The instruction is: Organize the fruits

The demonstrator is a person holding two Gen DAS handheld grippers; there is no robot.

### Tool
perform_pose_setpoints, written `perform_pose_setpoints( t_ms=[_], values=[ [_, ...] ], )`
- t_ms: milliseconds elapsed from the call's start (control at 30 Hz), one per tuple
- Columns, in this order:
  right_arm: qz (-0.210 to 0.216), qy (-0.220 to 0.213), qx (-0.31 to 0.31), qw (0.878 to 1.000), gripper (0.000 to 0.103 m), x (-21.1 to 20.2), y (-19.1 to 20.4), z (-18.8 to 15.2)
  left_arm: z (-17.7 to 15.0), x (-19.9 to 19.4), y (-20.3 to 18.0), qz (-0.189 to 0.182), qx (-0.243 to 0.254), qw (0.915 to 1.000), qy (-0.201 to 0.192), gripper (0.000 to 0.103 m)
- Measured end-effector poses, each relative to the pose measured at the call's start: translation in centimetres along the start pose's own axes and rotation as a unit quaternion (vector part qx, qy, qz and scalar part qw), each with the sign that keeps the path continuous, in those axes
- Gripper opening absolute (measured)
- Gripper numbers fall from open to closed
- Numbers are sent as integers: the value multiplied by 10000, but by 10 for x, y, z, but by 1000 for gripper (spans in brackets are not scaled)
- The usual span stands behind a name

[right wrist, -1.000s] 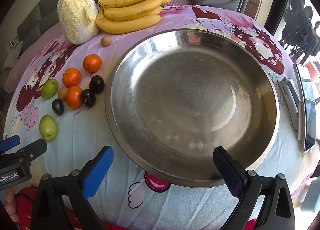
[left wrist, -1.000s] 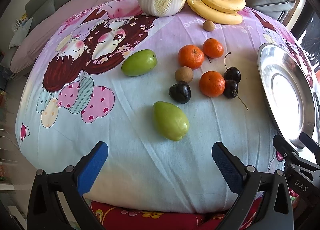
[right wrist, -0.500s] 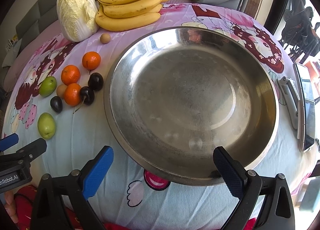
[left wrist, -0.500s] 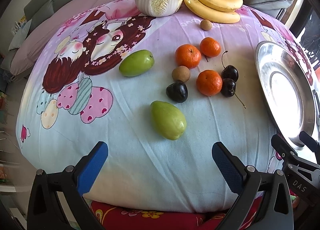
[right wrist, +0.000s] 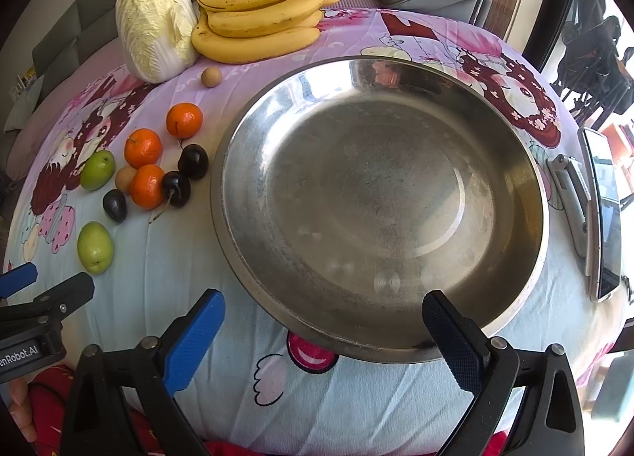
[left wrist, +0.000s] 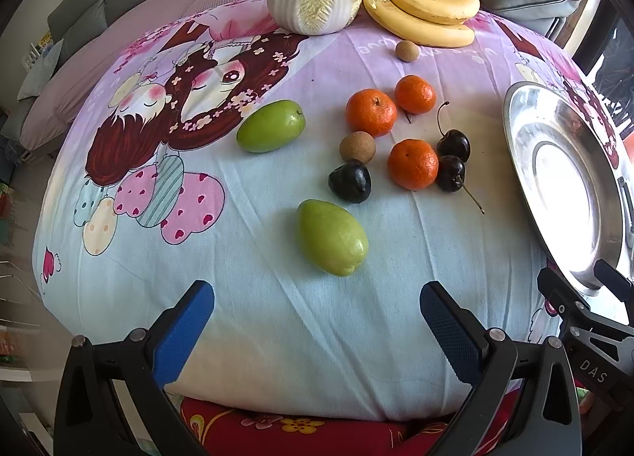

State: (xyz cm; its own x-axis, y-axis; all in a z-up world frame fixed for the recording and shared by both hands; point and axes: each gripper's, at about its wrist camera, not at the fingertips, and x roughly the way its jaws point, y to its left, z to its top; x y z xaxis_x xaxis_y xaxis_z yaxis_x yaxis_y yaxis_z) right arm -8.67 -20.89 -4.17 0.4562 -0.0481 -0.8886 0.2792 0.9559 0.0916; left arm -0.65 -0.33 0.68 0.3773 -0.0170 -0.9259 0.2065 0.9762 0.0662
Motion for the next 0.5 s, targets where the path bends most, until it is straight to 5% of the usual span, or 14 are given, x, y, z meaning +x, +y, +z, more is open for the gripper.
perform_pose_setpoints(
  t_ms=[500],
  values=[
    [261, 23, -10, 9997, 102, -3, 1, 2, 2, 1, 11, 8, -241, 9994, 258, 103]
  ],
)
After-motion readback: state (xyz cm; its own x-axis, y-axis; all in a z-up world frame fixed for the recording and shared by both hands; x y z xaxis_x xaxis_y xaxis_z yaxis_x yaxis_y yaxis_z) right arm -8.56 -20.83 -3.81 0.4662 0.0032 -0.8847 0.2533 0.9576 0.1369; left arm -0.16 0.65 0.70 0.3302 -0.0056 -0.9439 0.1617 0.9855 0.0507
